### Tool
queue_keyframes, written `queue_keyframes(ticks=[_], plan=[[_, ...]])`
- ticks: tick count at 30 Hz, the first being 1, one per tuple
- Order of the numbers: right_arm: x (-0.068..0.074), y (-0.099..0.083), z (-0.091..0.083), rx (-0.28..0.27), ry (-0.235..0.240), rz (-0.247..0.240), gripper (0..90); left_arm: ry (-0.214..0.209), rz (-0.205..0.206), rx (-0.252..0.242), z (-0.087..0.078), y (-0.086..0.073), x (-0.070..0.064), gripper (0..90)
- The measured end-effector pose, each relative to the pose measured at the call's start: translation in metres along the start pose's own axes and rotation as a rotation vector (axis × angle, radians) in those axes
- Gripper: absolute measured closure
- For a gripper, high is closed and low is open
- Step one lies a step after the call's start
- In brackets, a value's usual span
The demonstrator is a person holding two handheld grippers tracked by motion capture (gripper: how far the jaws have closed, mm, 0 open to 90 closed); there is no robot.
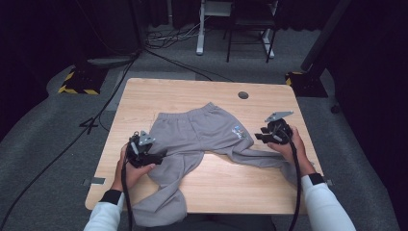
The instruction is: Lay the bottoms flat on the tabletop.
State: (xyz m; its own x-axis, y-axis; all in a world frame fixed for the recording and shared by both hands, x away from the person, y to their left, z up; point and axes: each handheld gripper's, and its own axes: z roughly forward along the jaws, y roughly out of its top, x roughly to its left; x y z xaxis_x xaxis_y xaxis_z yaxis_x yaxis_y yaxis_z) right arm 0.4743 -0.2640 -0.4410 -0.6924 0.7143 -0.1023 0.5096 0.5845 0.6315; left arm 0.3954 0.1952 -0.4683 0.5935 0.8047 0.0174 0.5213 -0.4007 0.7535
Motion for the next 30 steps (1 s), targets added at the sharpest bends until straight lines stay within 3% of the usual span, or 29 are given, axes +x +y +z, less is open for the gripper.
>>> queue_keyframes(ticks=[2,4,6,7,9,12,15,19,20,22,27,30], plan=[[0.005,-0.012,-0.005,0.055,0.028,-0.055,56.3,-0.042,0.026,0.006,0.011,0.013,-0.008,23.9],[0.006,-0.024,-0.005,0.110,-0.002,-0.080,53.0,-0.016,0.075,0.014,0.026,0.024,-0.017,23.8],[0.005,-0.037,-0.006,0.162,0.012,-0.104,53.6,-0.045,0.075,0.030,0.048,0.036,-0.023,24.5],[0.004,-0.045,-0.007,0.172,0.013,-0.106,54.4,-0.043,0.082,0.035,0.056,0.041,-0.026,25.1],[0.005,-0.054,-0.011,0.169,0.068,-0.094,55.7,-0.051,0.116,0.054,0.072,0.050,-0.033,25.7],[0.007,-0.062,-0.016,0.162,0.087,-0.092,60.5,-0.035,0.138,0.032,0.090,0.059,-0.040,28.8],[0.008,-0.065,-0.016,0.156,0.110,-0.079,63.8,-0.035,0.098,0.049,0.106,0.067,-0.041,30.3],[0.003,-0.070,-0.018,0.132,0.120,-0.033,74.3,0.015,0.068,0.108,0.118,0.071,-0.035,32.8],[0.002,-0.071,-0.019,0.130,0.108,-0.032,78.6,0.003,0.032,0.112,0.120,0.070,-0.030,32.4],[-0.003,-0.074,-0.025,0.092,0.089,0.012,86.8,0.032,-0.001,0.115,0.119,0.069,-0.022,32.2],[-0.017,-0.076,-0.041,0.021,-0.010,0.076,88.0,0.157,-0.023,0.123,0.110,0.063,-0.003,37.5],[-0.024,-0.076,-0.047,-0.011,-0.079,0.114,88.0,0.194,-0.088,0.143,0.100,0.055,0.022,37.1]])
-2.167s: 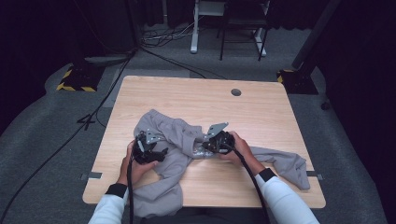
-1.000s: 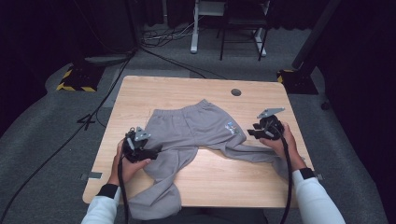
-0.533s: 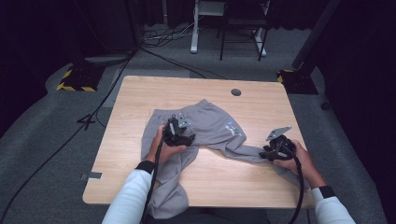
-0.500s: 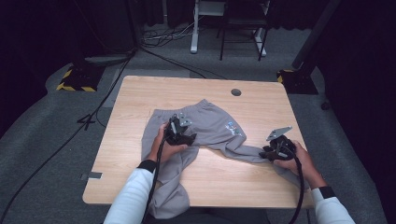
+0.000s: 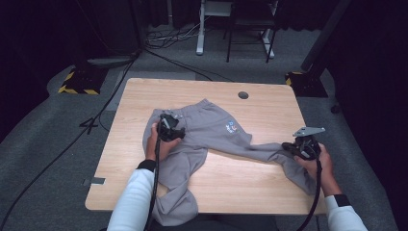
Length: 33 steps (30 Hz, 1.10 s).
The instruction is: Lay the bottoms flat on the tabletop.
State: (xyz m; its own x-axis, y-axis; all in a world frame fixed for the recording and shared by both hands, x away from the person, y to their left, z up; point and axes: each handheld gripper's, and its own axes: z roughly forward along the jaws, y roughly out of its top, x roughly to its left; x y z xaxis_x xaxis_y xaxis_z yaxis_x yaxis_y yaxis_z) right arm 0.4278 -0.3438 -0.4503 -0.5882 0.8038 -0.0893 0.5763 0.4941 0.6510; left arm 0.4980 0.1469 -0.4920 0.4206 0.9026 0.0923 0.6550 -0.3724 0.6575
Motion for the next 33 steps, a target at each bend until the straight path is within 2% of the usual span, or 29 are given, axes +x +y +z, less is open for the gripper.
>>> queue_keyframes(ticks=[3,4,6,7,8,9,11,13,14,16,17,18,19,20,21,23,25,26,27,28,29,31,32,33], plan=[[-0.008,0.002,-0.001,-0.021,-0.042,0.055,87.9,0.035,-0.065,0.015,-0.004,-0.007,0.022,37.0],[-0.010,0.003,0.000,-0.023,-0.050,0.060,87.8,0.034,-0.076,0.015,-0.005,-0.009,0.027,36.8],[-0.011,0.005,0.004,-0.020,-0.072,0.047,86.4,0.069,-0.080,0.022,-0.009,-0.014,0.038,36.8],[-0.011,0.005,0.008,-0.015,-0.112,0.042,80.1,0.078,-0.084,0.024,-0.010,-0.016,0.041,36.9],[-0.012,0.006,0.011,-0.014,-0.116,0.048,74.9,0.085,-0.103,0.030,-0.013,-0.019,0.048,36.9],[-0.012,0.005,0.014,-0.001,-0.099,0.055,69.9,0.095,-0.113,0.028,-0.014,-0.022,0.054,36.9],[-0.012,0.004,0.014,0.019,-0.107,0.064,60.0,0.111,-0.139,0.028,-0.018,-0.029,0.066,36.9],[-0.013,0.001,0.011,0.016,-0.040,0.072,56.2,0.127,-0.171,0.030,-0.022,-0.035,0.077,36.9],[-0.011,0.000,0.009,0.035,-0.025,0.056,54.0,0.149,-0.183,0.029,-0.024,-0.038,0.081,36.8],[-0.007,-0.004,0.007,0.038,-0.025,0.032,53.1,0.144,-0.202,0.025,-0.026,-0.043,0.087,36.8],[-0.006,-0.006,0.006,0.055,-0.009,0.017,52.1,0.144,-0.207,0.025,-0.027,-0.044,0.089,36.6],[-0.005,-0.008,0.005,0.076,-0.024,0.005,50.7,0.149,-0.205,0.028,-0.028,-0.045,0.090,35.0],[-0.006,-0.010,0.004,0.084,-0.033,-0.002,51.2,0.145,-0.206,0.031,-0.029,-0.046,0.090,34.2],[-0.009,-0.013,0.001,0.093,-0.019,-0.001,50.9,0.143,-0.211,0.041,-0.031,-0.046,0.089,33.8],[-0.013,-0.016,-0.002,0.095,-0.023,0.014,50.4,0.145,-0.202,0.044,-0.031,-0.046,0.088,31.9],[-0.021,-0.024,-0.010,0.081,-0.013,0.050,50.7,0.097,-0.180,0.012,-0.036,-0.047,0.083,29.0],[-0.029,-0.031,-0.016,0.084,-0.010,0.067,50.6,0.014,-0.138,-0.042,-0.045,-0.049,0.070,28.6],[-0.033,-0.036,-0.018,0.088,-0.011,0.075,50.7,-0.039,-0.085,-0.070,-0.051,-0.050,0.058,28.1],[-0.037,-0.043,-0.019,0.098,-0.020,0.094,50.7,-0.065,-0.046,-0.073,-0.054,-0.051,0.050,27.2],[-0.039,-0.047,-0.018,0.103,-0.026,0.098,51.8,-0.100,0.014,-0.074,-0.058,-0.053,0.037,26.8],[-0.043,-0.052,-0.017,0.120,-0.039,0.107,52.2,-0.128,0.061,-0.054,-0.061,-0.053,0.028,26.8],[-0.047,-0.059,-0.014,0.141,-0.061,0.132,52.5,-0.150,0.112,-0.045,-0.067,-0.056,0.012,26.1],[-0.051,-0.062,-0.013,0.135,-0.079,0.150,54.5,-0.157,0.127,-0.042,-0.069,-0.058,0.006,26.1],[-0.055,-0.063,-0.014,0.130,-0.092,0.169,54.6,-0.167,0.123,-0.037,-0.070,-0.060,0.003,26.2]])
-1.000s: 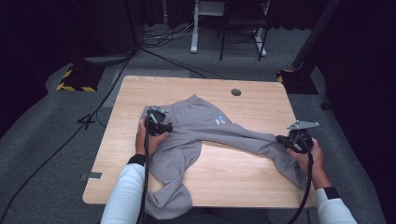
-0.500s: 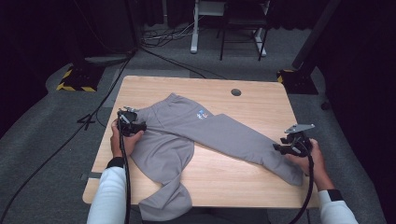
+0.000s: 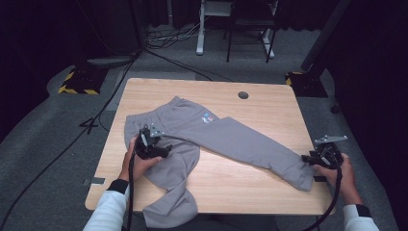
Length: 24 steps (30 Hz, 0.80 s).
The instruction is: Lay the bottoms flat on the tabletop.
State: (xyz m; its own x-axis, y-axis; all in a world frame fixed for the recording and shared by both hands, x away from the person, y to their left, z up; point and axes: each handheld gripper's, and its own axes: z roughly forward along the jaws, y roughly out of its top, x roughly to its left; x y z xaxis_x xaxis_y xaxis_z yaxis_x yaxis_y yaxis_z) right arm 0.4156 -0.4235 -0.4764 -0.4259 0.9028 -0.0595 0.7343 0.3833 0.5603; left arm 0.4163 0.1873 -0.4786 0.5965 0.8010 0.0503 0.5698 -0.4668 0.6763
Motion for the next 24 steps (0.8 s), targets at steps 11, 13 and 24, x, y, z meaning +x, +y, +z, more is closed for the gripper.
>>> queue_keyframes(ticks=[11,13,24], plan=[[-0.006,0.000,-0.004,-0.036,-0.143,0.056,51.7,-0.006,-0.057,0.008,-0.021,-0.046,-0.017,24.8],[0.004,0.002,-0.012,-0.090,-0.078,0.001,51.5,-0.012,-0.063,0.004,-0.021,-0.051,-0.022,23.0],[0.100,0.001,-0.024,-0.127,0.207,-0.338,51.6,-0.046,-0.005,0.003,-0.031,-0.057,-0.064,23.1]])
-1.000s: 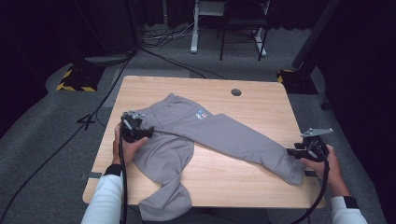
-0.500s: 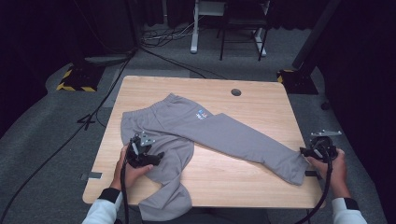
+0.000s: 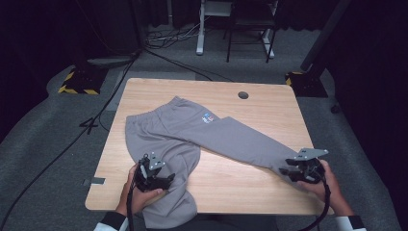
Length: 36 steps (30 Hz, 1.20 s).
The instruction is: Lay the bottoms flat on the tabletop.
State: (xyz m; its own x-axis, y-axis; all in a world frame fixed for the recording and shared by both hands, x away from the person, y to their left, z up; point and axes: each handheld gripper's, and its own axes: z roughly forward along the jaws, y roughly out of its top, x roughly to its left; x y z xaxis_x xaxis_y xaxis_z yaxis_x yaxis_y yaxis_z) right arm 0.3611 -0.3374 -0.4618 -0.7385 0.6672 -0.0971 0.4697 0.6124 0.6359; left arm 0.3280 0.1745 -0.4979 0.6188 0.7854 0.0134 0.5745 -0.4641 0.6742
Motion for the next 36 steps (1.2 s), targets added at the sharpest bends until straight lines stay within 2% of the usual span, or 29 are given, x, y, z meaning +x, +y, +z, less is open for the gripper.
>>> queue_keyframes(ticks=[1,4,5,6,7,8,11,14,16,18,20,22,23,24,26,28,29,31,32,33,35,36], plan=[[0.009,0.003,0.001,-0.013,0.030,-0.017,52.0,-0.003,0.022,0.002,0.000,0.001,-0.002,23.1],[0.029,0.014,0.013,0.011,0.029,-0.099,51.6,-0.031,0.007,-0.004,0.005,0.003,0.001,20.9],[0.032,0.018,0.018,0.008,0.032,-0.105,52.9,-0.034,0.009,-0.009,0.006,0.003,0.004,19.7],[0.033,0.021,0.023,0.014,0.023,-0.111,53.8,-0.041,0.001,-0.016,0.007,0.003,0.006,19.0],[0.033,0.023,0.028,0.027,0.000,-0.112,56.0,-0.033,0.011,-0.022,0.008,0.003,0.009,18.4],[0.032,0.025,0.032,0.033,-0.016,-0.111,57.6,-0.042,-0.001,-0.031,0.008,0.002,0.011,18.4],[0.025,0.029,0.042,0.037,-0.043,-0.105,69.8,-0.020,-0.016,-0.029,0.009,0.002,0.018,18.4],[0.022,0.034,0.048,0.032,-0.045,-0.122,84.3,-0.013,-0.023,-0.031,0.009,0.002,0.022,18.4],[0.022,0.042,0.050,0.031,-0.046,-0.141,86.6,-0.014,-0.019,-0.029,0.009,0.002,0.022,18.4],[0.021,0.051,0.048,0.008,-0.037,-0.149,87.1,-0.014,-0.018,-0.030,0.009,0.002,0.022,18.4],[0.018,0.059,0.042,-0.040,0.005,-0.125,87.1,-0.015,-0.016,-0.028,0.009,0.002,0.023,18.4],[0.005,0.066,0.035,-0.093,0.033,-0.043,86.9,-0.007,-0.020,-0.034,0.009,0.002,0.023,18.4],[0.000,0.066,0.034,-0.106,0.027,-0.015,86.7,-0.002,-0.033,-0.032,0.009,0.002,0.024,18.4],[-0.011,0.066,0.034,-0.120,0.004,0.046,86.4,0.004,-0.040,-0.033,0.009,0.002,0.024,18.4],[-0.028,0.063,0.037,-0.120,-0.015,0.131,85.5,0.002,-0.034,-0.031,0.009,0.002,0.026,18.4],[-0.046,0.058,0.045,-0.089,-0.095,0.194,82.0,-0.003,-0.040,-0.031,0.008,0.001,0.028,18.4],[-0.053,0.054,0.050,-0.069,-0.116,0.215,78.8,0.001,-0.037,-0.032,0.008,0.001,0.029,18.4],[-0.061,0.050,0.057,-0.003,-0.164,0.223,72.4,0.006,-0.042,-0.034,0.009,0.001,0.029,18.4],[-0.063,0.048,0.060,0.024,-0.170,0.228,70.9,0.006,-0.045,-0.034,0.009,0.001,0.029,18.4],[-0.064,0.046,0.059,0.034,-0.173,0.224,65.9,0.005,-0.044,-0.034,0.009,0.001,0.029,18.3],[-0.063,0.045,0.055,0.041,-0.229,0.219,54.2,0.006,-0.044,-0.033,0.009,0.001,0.029,18.2],[-0.062,0.045,0.051,0.041,-0.247,0.221,51.4,0.006,-0.044,-0.034,0.009,0.001,0.029,18.2]])
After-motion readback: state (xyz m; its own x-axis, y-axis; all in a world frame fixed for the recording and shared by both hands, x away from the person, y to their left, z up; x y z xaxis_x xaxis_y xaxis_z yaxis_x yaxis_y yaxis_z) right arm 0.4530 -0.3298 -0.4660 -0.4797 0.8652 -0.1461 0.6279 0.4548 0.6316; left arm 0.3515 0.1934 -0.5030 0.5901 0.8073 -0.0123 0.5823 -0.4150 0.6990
